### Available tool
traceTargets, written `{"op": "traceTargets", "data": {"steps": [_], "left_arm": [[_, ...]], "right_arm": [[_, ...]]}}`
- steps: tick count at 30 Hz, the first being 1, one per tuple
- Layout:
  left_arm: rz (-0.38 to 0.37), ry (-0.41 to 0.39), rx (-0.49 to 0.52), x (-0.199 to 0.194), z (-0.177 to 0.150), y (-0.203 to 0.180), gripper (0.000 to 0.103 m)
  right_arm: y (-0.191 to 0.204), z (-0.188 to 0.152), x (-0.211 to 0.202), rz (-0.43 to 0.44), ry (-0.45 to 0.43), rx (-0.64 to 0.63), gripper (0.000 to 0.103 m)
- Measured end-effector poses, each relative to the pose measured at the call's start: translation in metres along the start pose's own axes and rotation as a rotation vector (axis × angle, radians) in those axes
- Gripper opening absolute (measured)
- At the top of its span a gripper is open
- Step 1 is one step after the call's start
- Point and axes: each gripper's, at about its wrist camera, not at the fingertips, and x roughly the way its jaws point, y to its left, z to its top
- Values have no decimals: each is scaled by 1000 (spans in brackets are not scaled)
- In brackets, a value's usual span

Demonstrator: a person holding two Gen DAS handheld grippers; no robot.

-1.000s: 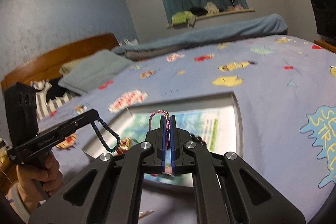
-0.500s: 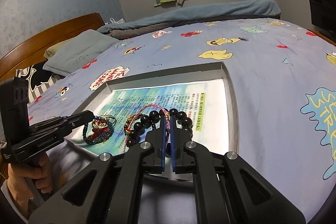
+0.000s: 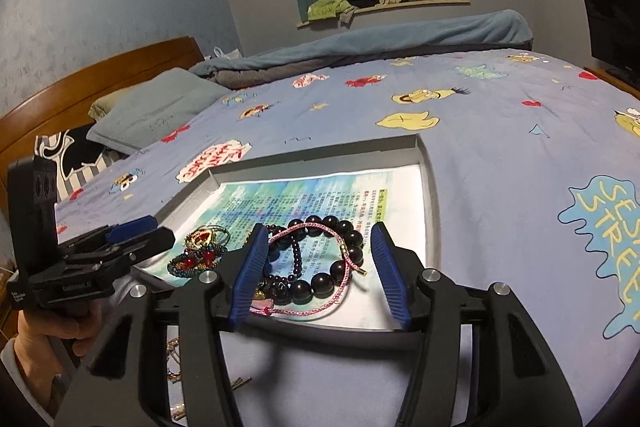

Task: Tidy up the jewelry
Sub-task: 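Carry both bracelets over the gray box, lower them in and open both grippers, then move the left gripper to the silver hoop bangle and straddle it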

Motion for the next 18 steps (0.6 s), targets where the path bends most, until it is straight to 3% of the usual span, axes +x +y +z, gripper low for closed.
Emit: {"op": "traceTargets", "data": {"steps": [12, 18], "left_arm": [[25, -15, 46, -20, -14, -4, 94], [21, -14, 66, -37, -26, -1, 94]], "right_arm": [[5, -8, -20, -10, -26, -48, 77], [14, -19, -34, -21, -29, -100, 79]]}}
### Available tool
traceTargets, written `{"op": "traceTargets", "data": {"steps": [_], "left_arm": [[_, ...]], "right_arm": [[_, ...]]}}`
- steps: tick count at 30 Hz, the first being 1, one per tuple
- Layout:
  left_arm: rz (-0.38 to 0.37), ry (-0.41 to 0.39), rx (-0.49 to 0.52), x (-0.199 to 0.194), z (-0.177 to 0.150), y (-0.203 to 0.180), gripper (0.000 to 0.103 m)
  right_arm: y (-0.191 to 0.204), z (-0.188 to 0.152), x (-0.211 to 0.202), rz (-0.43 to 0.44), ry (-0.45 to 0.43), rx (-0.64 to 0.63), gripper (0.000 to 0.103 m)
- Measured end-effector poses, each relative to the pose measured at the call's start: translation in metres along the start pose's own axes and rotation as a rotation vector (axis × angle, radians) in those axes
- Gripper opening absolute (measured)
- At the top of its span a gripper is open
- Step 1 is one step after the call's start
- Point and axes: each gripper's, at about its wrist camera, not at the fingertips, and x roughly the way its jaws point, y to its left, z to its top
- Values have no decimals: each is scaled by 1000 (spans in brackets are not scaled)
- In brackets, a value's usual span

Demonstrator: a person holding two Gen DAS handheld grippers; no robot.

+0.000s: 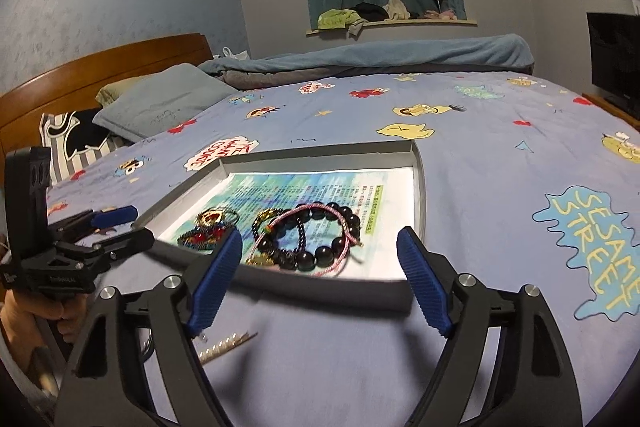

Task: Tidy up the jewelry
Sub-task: 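Move the left gripper to the silver hoop bangle and straddle it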

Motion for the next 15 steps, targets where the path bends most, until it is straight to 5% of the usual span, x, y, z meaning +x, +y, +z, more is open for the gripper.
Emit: {"op": "traceTargets", "data": {"steps": [15], "left_arm": [[-72, 31, 76, -38, -41, -15, 94]], "right_arm": [[21, -22, -16, 27, 37, -77, 80]]}}
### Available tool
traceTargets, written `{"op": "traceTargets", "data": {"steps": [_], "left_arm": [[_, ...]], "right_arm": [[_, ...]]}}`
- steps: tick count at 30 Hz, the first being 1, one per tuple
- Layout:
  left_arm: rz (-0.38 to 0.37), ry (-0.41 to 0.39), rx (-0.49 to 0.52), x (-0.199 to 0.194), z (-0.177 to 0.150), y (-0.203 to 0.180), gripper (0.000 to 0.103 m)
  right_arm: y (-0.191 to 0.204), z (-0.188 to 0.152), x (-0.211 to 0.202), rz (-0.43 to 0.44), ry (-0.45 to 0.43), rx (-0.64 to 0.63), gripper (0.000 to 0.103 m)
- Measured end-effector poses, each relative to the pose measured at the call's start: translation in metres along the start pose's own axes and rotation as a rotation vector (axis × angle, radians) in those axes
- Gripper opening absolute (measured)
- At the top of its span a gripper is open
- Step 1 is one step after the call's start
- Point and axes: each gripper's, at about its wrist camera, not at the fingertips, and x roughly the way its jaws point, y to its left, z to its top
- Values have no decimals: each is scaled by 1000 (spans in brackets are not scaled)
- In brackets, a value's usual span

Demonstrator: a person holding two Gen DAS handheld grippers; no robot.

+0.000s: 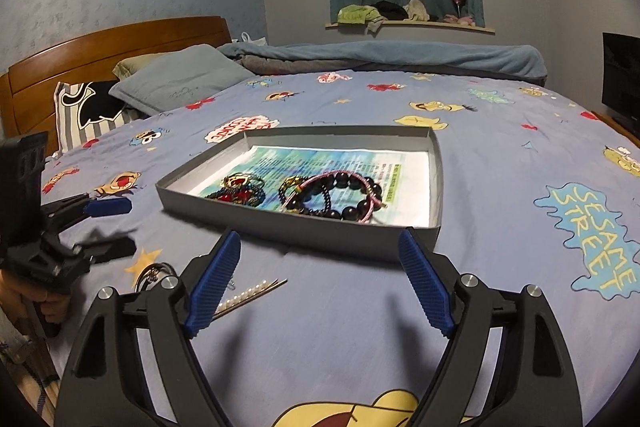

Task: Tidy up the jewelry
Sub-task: 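Move the left gripper to the silver hoop bangle and straddle it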

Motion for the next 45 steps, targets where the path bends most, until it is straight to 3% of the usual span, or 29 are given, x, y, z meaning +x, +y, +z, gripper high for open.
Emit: {"op": "traceTargets", "data": {"steps": [10, 13, 20, 31, 45], "left_arm": [[-15, 51, 89, 9, -11, -35, 91], [-9, 73, 102, 15, -13, -38, 82], [-17, 123, 114, 24, -16, -38, 49], [-22, 91, 21, 9, -12, -10, 49], [40, 125, 4, 7, -20, 7, 52]], "right_arm": [[7, -6, 0, 30, 30, -12, 81], [8, -7, 0, 33, 30, -13, 80], [12, -7, 0, 32, 35, -29, 80], [17, -8, 2, 61, 55, -43, 80], [45, -20, 17, 104, 184, -131, 78]]}}
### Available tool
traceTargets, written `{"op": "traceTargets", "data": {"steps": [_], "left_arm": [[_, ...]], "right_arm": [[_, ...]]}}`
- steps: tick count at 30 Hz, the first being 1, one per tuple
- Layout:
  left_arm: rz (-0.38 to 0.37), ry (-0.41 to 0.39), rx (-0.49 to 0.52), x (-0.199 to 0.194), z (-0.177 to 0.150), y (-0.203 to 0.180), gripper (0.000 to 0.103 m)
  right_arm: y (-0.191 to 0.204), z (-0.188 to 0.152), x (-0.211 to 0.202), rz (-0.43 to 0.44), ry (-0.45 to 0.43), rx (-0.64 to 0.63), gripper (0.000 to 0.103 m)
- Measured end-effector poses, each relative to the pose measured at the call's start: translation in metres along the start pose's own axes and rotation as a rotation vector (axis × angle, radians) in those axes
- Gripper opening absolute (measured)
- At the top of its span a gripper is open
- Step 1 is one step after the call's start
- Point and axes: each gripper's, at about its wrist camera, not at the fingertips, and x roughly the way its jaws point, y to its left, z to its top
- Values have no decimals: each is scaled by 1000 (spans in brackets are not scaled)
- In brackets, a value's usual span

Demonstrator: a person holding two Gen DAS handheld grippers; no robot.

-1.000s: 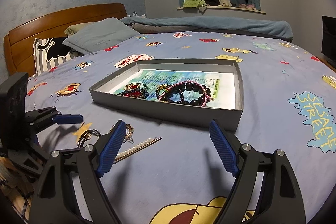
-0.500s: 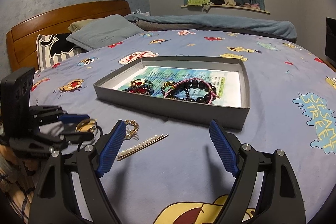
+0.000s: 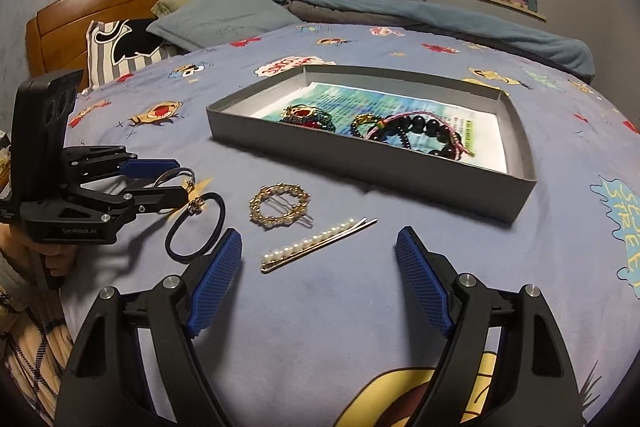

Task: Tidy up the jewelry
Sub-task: 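Move the left gripper to the silver hoop bangle and straddle it, then close the left gripper on the silver hoop while the right gripper grasps the pearl hair clip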

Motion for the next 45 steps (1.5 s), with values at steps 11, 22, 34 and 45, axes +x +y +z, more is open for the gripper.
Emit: {"op": "traceTargets", "data": {"steps": [11, 22, 34, 45], "left_arm": [[-1, 16, 18, 2, -4, -1, 63], [-7, -2, -17, -4, -2, 6, 49], [-18, -61, -23, -14, 7, 3, 49], [-17, -101, -6, -14, 18, -9, 49]], "right_arm": [[1, 1, 12, -37, 37, 6, 37], [-14, -2, 5, -56, 36, 10, 12], [-17, -7, -17, -49, -4, -11, 5], [-29, 7, -40, -48, -108, 38, 5]]}}
